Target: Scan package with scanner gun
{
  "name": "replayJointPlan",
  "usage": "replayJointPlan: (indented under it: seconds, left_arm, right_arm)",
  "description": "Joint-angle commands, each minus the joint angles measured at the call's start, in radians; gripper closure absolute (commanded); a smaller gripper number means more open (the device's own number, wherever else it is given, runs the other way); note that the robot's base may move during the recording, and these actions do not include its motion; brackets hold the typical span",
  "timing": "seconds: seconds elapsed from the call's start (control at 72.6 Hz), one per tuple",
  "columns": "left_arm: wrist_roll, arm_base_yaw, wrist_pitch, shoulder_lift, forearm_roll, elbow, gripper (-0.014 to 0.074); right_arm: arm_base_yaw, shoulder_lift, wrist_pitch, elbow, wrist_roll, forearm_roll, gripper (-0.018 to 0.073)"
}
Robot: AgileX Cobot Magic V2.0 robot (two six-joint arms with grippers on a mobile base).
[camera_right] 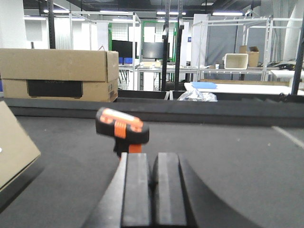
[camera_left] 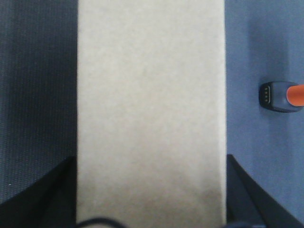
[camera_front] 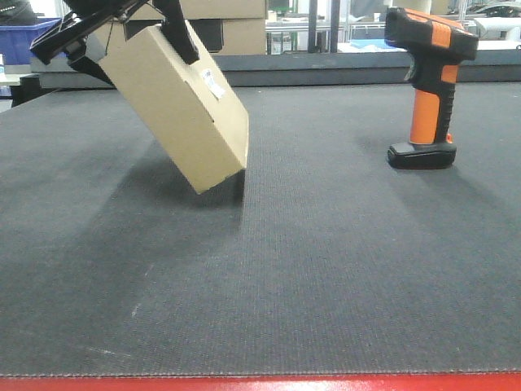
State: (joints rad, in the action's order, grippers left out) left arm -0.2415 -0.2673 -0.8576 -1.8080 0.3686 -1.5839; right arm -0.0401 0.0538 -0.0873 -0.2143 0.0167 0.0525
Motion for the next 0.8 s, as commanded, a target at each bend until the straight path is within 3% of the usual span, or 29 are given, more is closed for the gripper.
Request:
replayJointPlan:
  seconds: [0.0,0.331,0.537,0.661,0.785]
  left_arm:
    - [-0.006,-0.006,0.008,0.010,0.007,-0.002,0.0708]
    - [-0.006,-0.006,0.008,0.010,0.007,-0.002,0.0708]
    - [-0.006,-0.006,0.005,0.010,0.007,-0.002,0.0708]
    - [-0.006,-0.006,0.003,0.010,0.007,-0.002,0.0708]
    - [-0.006,-0.006,0.003,0.010,0.007,-0.002,0.0708]
  right_arm:
    - [-0.005,0.073,-0.018,-0.064,0.003,-0.019,0.0727]
    - [-0.005,0.401,0.026,-0.180,0.003,-0.012,0.0727]
    - [-0.005,0.548,0.126,-0.180,0.003,-0.002,0.0727]
    - [-0.005,0.663,0.218,-0.180,0.003,0.087,0.0727]
    - [-0.005,0.782,0.305,-0.180,0.003,0.085,0.0727]
